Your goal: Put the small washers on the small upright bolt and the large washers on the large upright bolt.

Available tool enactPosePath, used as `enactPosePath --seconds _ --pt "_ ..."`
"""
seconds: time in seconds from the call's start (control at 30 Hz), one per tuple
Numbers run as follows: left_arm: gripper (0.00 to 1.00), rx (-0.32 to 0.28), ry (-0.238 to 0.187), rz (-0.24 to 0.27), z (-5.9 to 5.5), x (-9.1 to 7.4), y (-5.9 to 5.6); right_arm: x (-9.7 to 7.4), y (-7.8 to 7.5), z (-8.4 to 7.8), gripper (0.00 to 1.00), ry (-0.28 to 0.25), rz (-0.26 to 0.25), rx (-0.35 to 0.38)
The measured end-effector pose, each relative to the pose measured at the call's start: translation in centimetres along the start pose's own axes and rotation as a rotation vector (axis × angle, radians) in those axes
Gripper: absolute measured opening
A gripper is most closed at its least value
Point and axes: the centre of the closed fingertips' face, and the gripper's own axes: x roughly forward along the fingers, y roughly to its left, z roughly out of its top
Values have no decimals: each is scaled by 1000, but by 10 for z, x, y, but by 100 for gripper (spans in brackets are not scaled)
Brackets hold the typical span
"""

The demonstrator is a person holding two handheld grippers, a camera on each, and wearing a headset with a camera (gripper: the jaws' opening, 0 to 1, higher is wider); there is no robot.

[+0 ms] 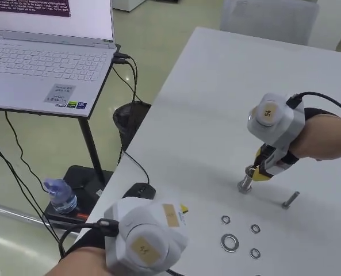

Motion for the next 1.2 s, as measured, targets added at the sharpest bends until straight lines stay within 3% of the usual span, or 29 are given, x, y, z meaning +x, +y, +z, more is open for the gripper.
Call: enactPosePath --seconds 0.63,1.2 --pt "79 11 0 -5 -1 -4 -5 19 2 -2 22 24 0 -5" --pt "78 3 22 -13 -10 -4 -3 46 -2 -8 23 49 2 44"
